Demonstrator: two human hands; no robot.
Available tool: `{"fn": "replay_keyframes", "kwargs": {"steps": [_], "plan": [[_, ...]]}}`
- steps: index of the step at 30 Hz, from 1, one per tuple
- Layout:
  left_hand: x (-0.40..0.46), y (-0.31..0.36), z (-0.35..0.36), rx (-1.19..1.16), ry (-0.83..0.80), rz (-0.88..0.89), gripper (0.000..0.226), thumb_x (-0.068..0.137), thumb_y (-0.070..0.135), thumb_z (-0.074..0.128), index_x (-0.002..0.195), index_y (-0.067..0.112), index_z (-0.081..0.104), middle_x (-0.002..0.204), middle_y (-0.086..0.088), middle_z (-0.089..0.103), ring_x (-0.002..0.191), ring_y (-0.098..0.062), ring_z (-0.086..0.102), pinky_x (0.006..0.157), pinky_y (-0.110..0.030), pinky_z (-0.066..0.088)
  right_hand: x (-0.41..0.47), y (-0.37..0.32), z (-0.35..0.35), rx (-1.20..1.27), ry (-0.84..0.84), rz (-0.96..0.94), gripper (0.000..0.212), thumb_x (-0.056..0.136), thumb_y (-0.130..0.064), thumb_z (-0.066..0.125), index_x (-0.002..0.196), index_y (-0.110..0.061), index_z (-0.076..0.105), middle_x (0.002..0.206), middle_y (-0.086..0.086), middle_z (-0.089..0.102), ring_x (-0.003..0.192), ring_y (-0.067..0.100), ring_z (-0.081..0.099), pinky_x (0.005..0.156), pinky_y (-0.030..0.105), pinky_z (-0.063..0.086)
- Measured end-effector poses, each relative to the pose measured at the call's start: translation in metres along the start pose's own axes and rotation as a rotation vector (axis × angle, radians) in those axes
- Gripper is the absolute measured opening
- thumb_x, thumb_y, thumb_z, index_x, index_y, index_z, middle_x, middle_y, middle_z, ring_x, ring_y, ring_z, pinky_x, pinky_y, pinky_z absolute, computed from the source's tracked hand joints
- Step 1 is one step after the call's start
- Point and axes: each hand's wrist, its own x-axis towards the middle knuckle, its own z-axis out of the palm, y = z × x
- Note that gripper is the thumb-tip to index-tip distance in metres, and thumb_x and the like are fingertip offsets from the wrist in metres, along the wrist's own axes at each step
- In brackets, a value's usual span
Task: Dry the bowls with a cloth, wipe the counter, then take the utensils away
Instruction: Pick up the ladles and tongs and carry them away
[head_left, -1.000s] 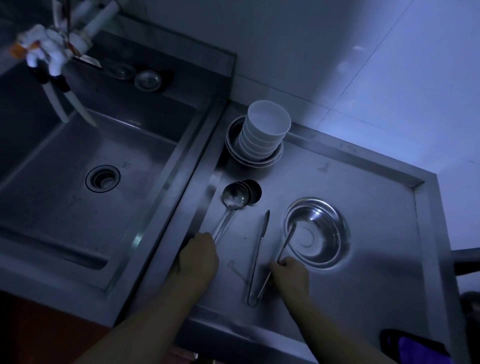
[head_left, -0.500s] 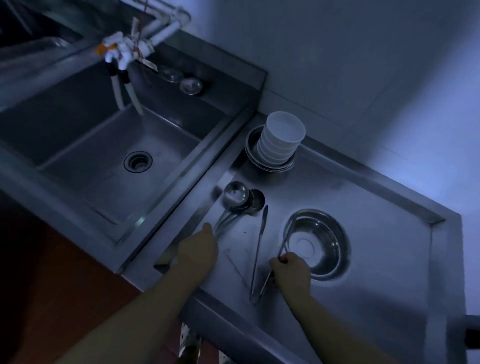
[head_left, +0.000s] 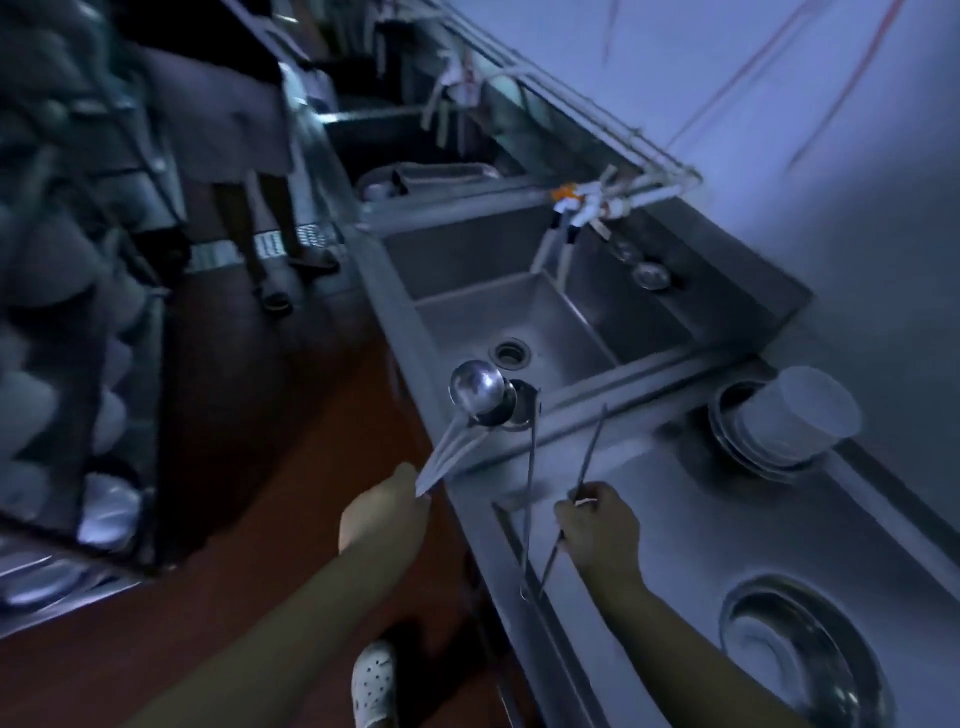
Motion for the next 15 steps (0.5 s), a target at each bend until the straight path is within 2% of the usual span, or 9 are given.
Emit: {"fn": "replay_keyframes", "kwargs": {"steps": [2,4,5,8,12,15], "plan": [[-0.001,-0.038,-0.014,-0.058,0.098,-0.078,0.017,0.096,0.028,0.042,0.099,0.011,0.044,0.093,-0.009,0.064,0.083,-0.03,0.059,0.072,-0.035,0.047,-0.002,-0.026,0.026,-0.001,-0.073,-0.076,0.005,0.077,-0.015,0.064,0.075,-0.016,0.06,0.07,0.004,0.064,0.06,0.013,0.061,0.051,0.021,0.05],[-0.005,-0.08,-0.032,-0.093,0.174,-0.164,0.017,0.094,0.03,0.044,0.093,0.013,0.042,0.09,-0.008,0.063,0.08,-0.029,0.058,0.071,-0.035,0.048,-0.009,-0.058,0.056,-0.033,-0.146,-0.18,0.008,0.074,-0.016,0.067,0.074,-0.011,0.06,0.068,0.001,0.062,0.057,0.008,0.055,0.045,0.014,0.043],[-0.008,-0.098,-0.039,-0.108,0.203,-0.199,0.017,0.094,0.032,0.044,0.092,0.014,0.042,0.089,-0.007,0.063,0.079,-0.029,0.058,0.07,-0.035,0.047,-0.014,-0.074,0.072,-0.06,-0.189,-0.234,0.011,0.073,-0.016,0.068,0.074,-0.01,0.059,0.067,0.001,0.061,0.056,0.008,0.053,0.045,0.016,0.04],[-0.015,-0.155,-0.064,-0.182,0.275,-0.299,0.019,0.093,0.034,0.046,0.093,0.015,0.043,0.091,-0.005,0.062,0.083,-0.03,0.058,0.065,-0.031,0.039,-0.035,-0.123,0.124,-0.13,-0.347,-0.399,0.017,0.072,-0.019,0.069,0.064,-0.019,0.054,0.053,-0.008,0.053,0.046,0.001,0.046,0.044,0.019,0.036],[-0.028,-0.231,-0.106,-0.205,0.44,-0.422,0.02,0.091,0.035,0.049,0.084,0.019,0.038,0.074,0.001,0.057,0.075,-0.029,0.058,0.058,-0.031,0.032,-0.066,-0.19,0.197,-0.161,-0.478,-0.558,0.027,0.07,-0.023,0.074,0.061,-0.021,0.048,0.045,-0.013,0.049,0.039,0.0,0.045,0.039,0.012,0.032],[-0.036,-0.289,-0.144,-0.216,0.524,-0.494,0.018,0.089,0.034,0.049,0.088,0.018,0.042,0.087,-0.005,0.066,0.085,-0.032,0.062,0.062,-0.032,0.034,-0.094,-0.239,0.258,-0.153,-0.551,-0.67,0.031,0.072,-0.025,0.076,0.062,-0.017,0.048,0.05,-0.008,0.048,0.045,0.007,0.046,0.046,0.025,0.038]]}}
